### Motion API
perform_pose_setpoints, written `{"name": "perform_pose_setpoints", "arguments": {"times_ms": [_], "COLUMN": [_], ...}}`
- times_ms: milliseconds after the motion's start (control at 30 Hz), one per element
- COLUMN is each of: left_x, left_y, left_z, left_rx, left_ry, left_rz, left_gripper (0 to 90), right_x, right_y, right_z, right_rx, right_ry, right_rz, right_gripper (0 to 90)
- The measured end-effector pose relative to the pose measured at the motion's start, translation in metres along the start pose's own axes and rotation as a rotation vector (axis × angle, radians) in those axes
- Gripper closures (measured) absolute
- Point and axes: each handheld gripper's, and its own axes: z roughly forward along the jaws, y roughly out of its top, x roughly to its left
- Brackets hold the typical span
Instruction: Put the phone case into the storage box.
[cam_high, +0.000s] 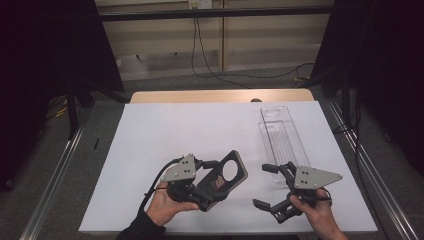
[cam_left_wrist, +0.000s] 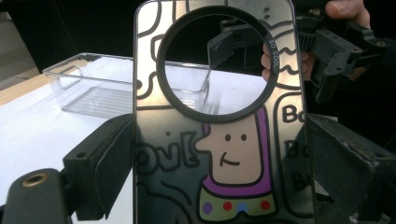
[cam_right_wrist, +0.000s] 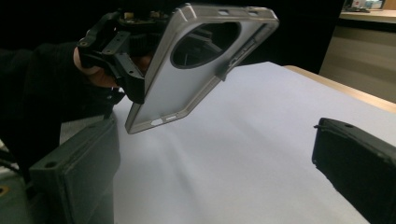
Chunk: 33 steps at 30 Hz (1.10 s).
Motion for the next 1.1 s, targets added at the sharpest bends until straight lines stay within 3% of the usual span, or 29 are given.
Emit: {"name": "perform_pose_setpoints", "arguments": {"times_ms": [100,400,733,1100], "left_x": [0.001,0.000,-0.002,-0.004], "left_y": [-0.003,-0.004,-0.008,-0.008], "left_z": [0.002,0.004,0.010,0.014], "left_rx": [0.011,0.024,0.047,0.054], "left_ry": [-0.005,-0.035,-0.068,-0.117], "left_rz": [-0.001,0.005,-0.008,-0.013], "left_gripper": [11.6,11.7,11.6,11.6], "right_x": [0.001,-0.008,-0.016,-0.017], "right_y": [0.003,0.009,0.013,0.016], "right_z": [0.003,0.010,0.020,0.026], "right_rx": [0.028,0.040,0.049,0.078], "right_ry": [0.014,0.087,0.115,0.165], "right_rz": [-0.021,0.002,0.014,-0.011], "right_gripper": [2.2,0.6,0.2,0.5]}}
